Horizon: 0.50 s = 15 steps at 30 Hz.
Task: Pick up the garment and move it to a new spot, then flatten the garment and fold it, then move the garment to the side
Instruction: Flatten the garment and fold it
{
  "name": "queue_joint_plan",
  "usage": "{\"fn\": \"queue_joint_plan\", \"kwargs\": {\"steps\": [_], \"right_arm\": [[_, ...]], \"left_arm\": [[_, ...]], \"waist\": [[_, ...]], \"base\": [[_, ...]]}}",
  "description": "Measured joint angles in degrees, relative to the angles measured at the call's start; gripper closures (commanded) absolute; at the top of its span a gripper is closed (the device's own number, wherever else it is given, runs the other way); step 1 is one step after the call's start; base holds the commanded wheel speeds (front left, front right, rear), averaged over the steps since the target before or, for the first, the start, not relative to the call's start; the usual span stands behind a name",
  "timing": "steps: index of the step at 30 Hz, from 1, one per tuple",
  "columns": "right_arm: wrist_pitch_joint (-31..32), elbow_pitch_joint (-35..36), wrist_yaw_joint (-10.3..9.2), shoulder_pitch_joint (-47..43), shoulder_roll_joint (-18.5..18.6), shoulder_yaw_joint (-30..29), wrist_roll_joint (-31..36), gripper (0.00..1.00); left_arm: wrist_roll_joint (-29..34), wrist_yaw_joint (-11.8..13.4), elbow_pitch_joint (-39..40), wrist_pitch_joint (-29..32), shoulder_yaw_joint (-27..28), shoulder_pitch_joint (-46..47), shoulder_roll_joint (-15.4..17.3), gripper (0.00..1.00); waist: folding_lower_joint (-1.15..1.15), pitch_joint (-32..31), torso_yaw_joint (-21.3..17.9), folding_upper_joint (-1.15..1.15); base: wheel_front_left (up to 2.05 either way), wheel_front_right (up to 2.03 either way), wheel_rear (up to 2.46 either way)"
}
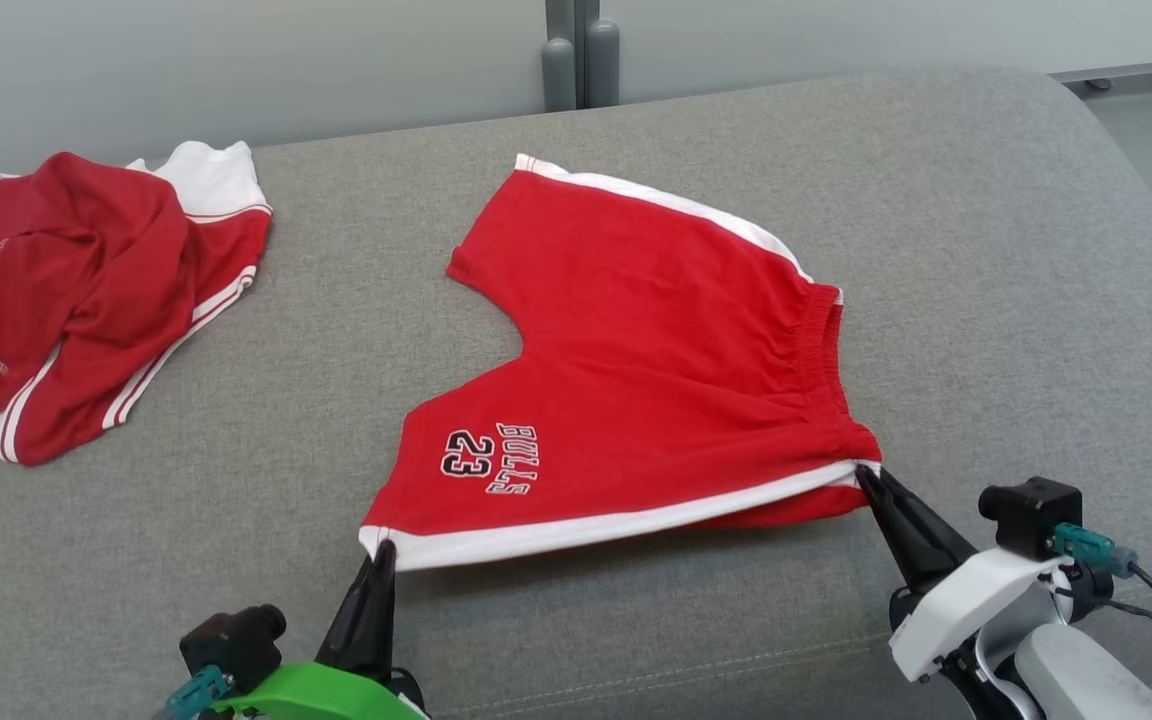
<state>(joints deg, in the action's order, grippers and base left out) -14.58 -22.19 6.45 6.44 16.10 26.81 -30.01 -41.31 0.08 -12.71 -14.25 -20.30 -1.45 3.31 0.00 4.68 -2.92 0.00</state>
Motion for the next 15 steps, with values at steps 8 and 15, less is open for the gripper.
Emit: {"fn": "queue_joint_plan", "kwargs": {"steps": [8,15], "right_arm": [[0.0,-0.9,0.01,-2.3,-0.1,2.0,4.2,1.0],[0.0,-2.0,-0.01,-3.7,-0.7,3.3,7.4,0.78]], "left_arm": [[3.4,0.0,-2.6,0.0,-2.3,-1.3,1.5,0.93],[3.4,0.0,-4.7,0.0,-2.4,-1.6,1.3,0.95]], "waist": [[0.0,-1.8,0.2,0.0],[0.0,-3.0,0.0,0.0]], "base": [[0.0,0.0,0.0],[0.0,0.0,0.0]]}}
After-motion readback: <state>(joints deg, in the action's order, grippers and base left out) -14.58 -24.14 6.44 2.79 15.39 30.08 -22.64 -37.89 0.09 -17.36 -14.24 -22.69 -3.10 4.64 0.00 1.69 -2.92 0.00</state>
